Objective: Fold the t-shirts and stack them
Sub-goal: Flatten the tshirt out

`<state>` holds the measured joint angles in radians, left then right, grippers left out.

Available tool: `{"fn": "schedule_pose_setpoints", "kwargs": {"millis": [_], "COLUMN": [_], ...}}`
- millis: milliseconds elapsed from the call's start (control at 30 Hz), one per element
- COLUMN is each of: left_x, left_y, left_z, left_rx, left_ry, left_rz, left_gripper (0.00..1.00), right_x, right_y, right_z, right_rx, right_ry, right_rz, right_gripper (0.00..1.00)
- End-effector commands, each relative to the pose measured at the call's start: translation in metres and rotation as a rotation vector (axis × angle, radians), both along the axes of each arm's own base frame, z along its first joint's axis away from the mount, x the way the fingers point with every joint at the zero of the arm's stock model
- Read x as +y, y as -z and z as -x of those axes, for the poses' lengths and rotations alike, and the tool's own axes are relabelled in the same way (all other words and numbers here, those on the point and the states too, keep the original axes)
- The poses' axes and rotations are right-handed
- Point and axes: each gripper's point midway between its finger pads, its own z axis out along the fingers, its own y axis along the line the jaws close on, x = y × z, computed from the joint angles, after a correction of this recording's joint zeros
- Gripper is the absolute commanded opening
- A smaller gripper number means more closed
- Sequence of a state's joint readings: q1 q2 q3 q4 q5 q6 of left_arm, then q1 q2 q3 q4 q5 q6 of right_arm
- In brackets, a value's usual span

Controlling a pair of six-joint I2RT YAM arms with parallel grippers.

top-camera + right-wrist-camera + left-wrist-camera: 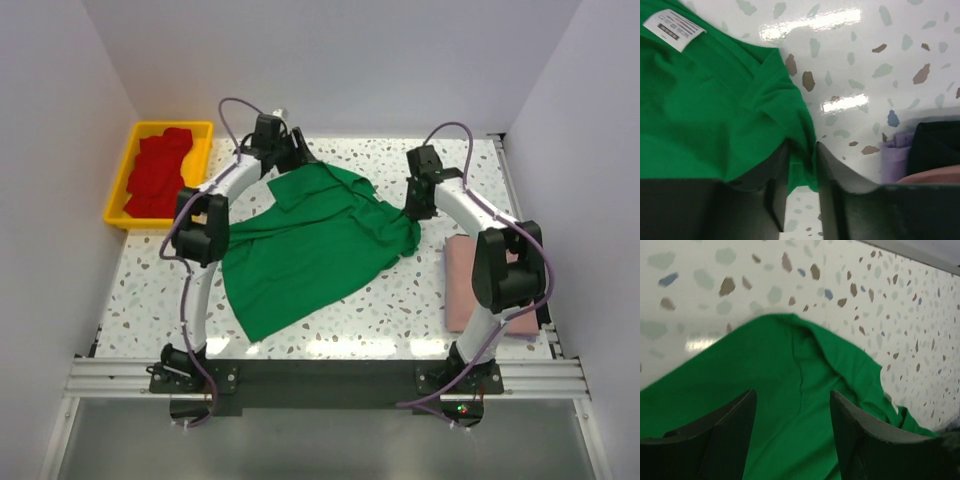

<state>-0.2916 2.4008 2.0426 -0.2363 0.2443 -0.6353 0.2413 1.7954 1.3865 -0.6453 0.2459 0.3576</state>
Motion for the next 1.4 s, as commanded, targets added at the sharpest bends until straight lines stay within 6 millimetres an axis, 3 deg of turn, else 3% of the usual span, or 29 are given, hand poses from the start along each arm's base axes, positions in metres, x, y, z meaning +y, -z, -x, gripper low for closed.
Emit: {"fn": "schedule_pose_setpoints", "kwargs": {"millis": [0, 33, 67, 100, 133, 167, 200, 233, 267, 300, 333, 367, 400, 433, 467, 567, 733, 867, 1367], "left_x": [0.032, 0.04, 0.051, 0.063, 0.075, 0.094, 0.101, 0.111, 0.12, 0.126, 0.132, 0.134, 0.141, 0.146, 0.147, 0.151, 0.161, 0.148, 0.127], "left_y": [-0.177, -0.178, -0.137, -0.169, -0.131, -0.145, -0.137, -0.094, -0.102, -0.089, -0.056, -0.055, -0.043, -0.02, -0.015, 0.014, 0.042, 0.054, 0.064], "left_z": [0.026, 0.04, 0.064, 0.088, 0.114, 0.142, 0.161, 0.191, 0.217, 0.235, 0.261, 0.285, 0.299, 0.32, 0.34, 0.38, 0.418, 0.432, 0.467], "left_rx": [-0.303, -0.286, -0.177, -0.22, -0.13, -0.131, -0.11, -0.017, -0.028, 0.003, 0.076, 0.085, 0.108, 0.173, 0.193, 0.282, 0.399, 0.456, 0.58], "left_ry": [-0.088, -0.126, -0.165, -0.224, -0.261, -0.33, -0.353, -0.385, -0.419, -0.437, -0.459, -0.457, -0.487, -0.511, -0.504, -0.513, -0.539, -0.476, -0.315], "left_rz": [0.103, 0.095, 0.054, 0.067, 0.026, 0.01, 0.006, -0.018, -0.01, -0.014, -0.035, -0.042, -0.07, -0.084, -0.094, -0.117, -0.165, -0.164, -0.343], "left_gripper": [0.66, 0.66, 0.66, 0.65, 0.62, 0.6, 0.56, 0.53, 0.5, 0.45, 0.44, 0.42, 0.38, 0.37, 0.36, 0.33, 0.35, 0.38, 0.44], "right_x": [0.007, 0.006, 0.005, 0.008, 0.01, 0.011, 0.013, 0.016, 0.015, 0.016, 0.022, 0.024, 0.026, 0.027, 0.029, 0.032, 0.032, 0.032, 0.033], "right_y": [-0.033, -0.033, -0.033, -0.034, -0.038, -0.039, -0.042, -0.038, -0.045, -0.048, -0.043, -0.05, -0.052, -0.047, -0.055, -0.054, -0.057, -0.054, -0.049], "right_z": [-0.02, -0.019, -0.018, -0.018, -0.015, -0.013, -0.013, -0.007, -0.006, -0.005, 0.002, 0.005, 0.007, 0.014, 0.018, 0.029, 0.04, 0.043, 0.045], "right_rx": [-0.135, -0.137, -0.14, -0.143, -0.154, -0.155, -0.174, -0.166, -0.187, -0.201, -0.186, -0.207, -0.212, -0.202, -0.222, -0.224, -0.238, -0.236, -0.236], "right_ry": [0.046, 0.052, 0.058, 0.052, 0.049, 0.047, 0.045, 0.037, 0.039, 0.038, 0.022, 0.013, 0.007, 0.002, -0.007, -0.024, -0.032, -0.033, -0.031], "right_rz": [-0.112, -0.113, -0.119, -0.137, -0.151, -0.163, -0.175, -0.192, -0.202, -0.211, -0.241, -0.254, -0.271, -0.278, -0.295, -0.314, -0.324, -0.328, -0.336], "right_gripper": [0.35, 0.4, 0.45, 0.53, 0.56, 0.6, 0.63, 0.64, 0.65, 0.65, 0.65, 0.65, 0.65, 0.65, 0.66, 0.66, 0.66, 0.66, 0.67]}}
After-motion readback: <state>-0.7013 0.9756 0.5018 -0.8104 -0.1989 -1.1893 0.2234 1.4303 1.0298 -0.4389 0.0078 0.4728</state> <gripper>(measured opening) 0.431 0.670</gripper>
